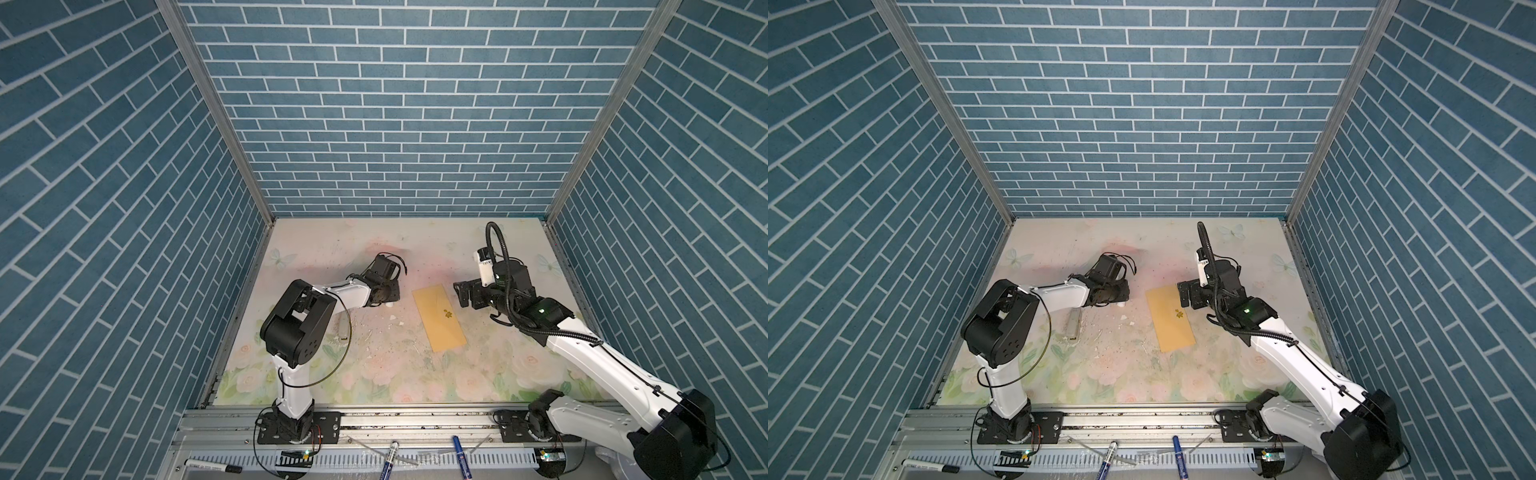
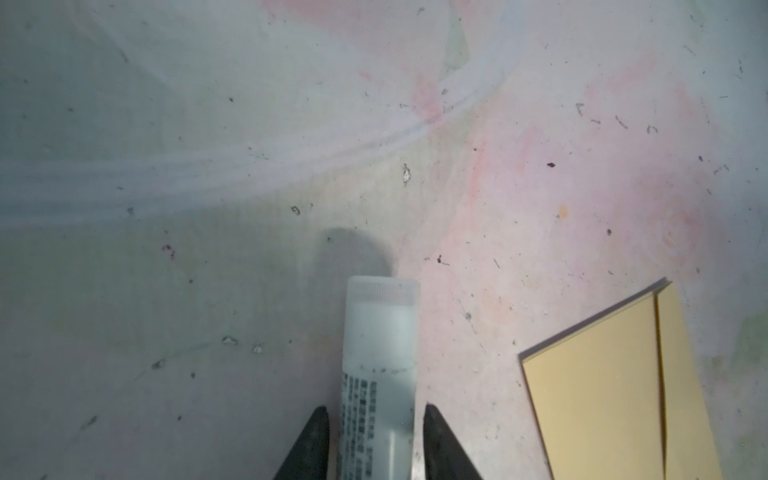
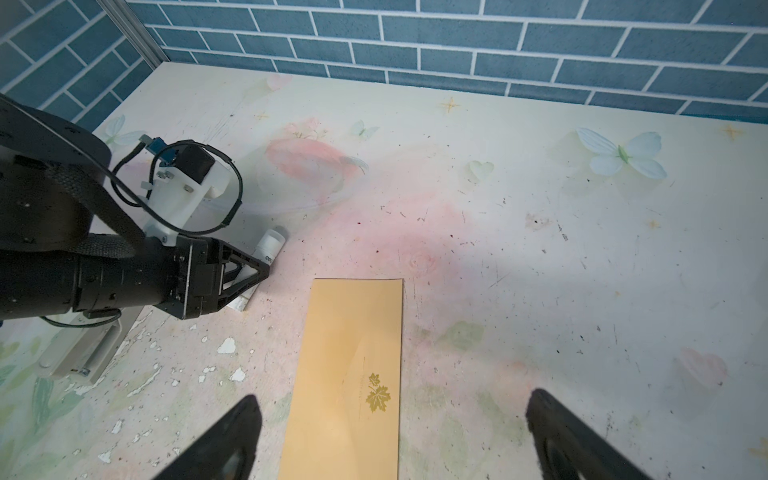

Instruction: Place the letter into the envelope and seal it

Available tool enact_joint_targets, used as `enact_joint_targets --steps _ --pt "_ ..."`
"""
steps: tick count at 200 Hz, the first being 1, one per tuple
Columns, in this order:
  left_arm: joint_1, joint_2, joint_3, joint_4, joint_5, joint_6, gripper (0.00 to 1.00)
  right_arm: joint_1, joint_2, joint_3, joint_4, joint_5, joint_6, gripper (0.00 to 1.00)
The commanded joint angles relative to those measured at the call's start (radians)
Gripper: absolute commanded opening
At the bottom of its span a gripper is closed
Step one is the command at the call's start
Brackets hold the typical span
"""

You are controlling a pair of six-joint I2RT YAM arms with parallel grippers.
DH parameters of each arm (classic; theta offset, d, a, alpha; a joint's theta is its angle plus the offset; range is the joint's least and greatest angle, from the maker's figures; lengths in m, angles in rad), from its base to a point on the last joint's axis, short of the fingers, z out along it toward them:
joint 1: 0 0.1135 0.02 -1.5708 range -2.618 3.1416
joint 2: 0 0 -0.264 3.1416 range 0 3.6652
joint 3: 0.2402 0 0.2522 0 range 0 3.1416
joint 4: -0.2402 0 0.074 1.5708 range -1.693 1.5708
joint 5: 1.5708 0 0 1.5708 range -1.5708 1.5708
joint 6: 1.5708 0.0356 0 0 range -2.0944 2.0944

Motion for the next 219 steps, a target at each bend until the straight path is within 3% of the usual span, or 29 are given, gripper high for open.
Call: enact_joint_targets --steps 1,71,119,152,185,219 --pt "0.011 0.007 -0.028 -0.022 -0.001 -0.018 0.42 -0.008 0.01 -0.025 -0.004 -0.011 0.023 0.99" --pt "0.011 -0.103 -0.048 -0.006 -0.013 -0.016 0.61 -0.022 0.015 -0.025 0.016 -0.027 0.022 0.99" --pt "0.011 -0.331 -0.062 -0.028 -0.056 0.041 0.77 -0.043 -0.039 -0.051 0.052 -0.015 0.002 0.99" --pt "0.01 -0.598 -0.121 -0.064 -0.204 0.189 0.91 -0.088 -0.11 -0.092 0.09 0.04 -0.037 0.99" --pt "0.012 -0.876 -0.289 0.0 -0.387 0.379 1.0 -0.168 -0.183 -0.161 0.151 0.136 -0.046 0.99" --pt "0.016 -1.073 -0.512 0.142 -0.616 0.549 1.0 -0.268 -0.219 -0.252 0.214 0.282 -0.053 0.99"
